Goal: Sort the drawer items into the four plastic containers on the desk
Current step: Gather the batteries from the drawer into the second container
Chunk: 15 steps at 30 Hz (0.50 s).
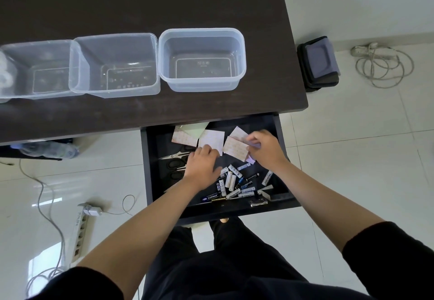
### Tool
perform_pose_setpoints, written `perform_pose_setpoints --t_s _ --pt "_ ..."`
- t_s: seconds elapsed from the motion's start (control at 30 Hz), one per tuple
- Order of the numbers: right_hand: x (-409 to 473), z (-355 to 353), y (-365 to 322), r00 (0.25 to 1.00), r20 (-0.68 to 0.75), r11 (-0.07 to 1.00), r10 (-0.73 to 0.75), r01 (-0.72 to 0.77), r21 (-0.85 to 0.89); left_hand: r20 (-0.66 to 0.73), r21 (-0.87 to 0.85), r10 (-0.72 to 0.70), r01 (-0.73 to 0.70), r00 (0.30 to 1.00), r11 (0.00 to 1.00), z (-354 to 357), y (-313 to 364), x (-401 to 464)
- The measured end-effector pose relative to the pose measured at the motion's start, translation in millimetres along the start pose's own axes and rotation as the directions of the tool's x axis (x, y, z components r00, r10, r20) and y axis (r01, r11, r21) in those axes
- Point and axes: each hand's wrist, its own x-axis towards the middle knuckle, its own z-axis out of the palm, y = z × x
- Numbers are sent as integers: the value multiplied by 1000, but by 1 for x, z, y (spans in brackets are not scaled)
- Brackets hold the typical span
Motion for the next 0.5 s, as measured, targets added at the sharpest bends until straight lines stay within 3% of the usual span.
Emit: perform_pose_setpoints --t_s 0.2,0.4,0.5 --pt "-12 16 11 995 -31 993 95 -96 -65 167 -85 -6 20 986 996 28 16 -16" --pt "-8 28 0 984 -90 988 151 -153 -11 196 -97 -66 86 978 992 31 17 -13" --pt "-7 30 -8 992 -84 995 96 -92 50 220 -74 -89 108 971 991 30 15 -12"
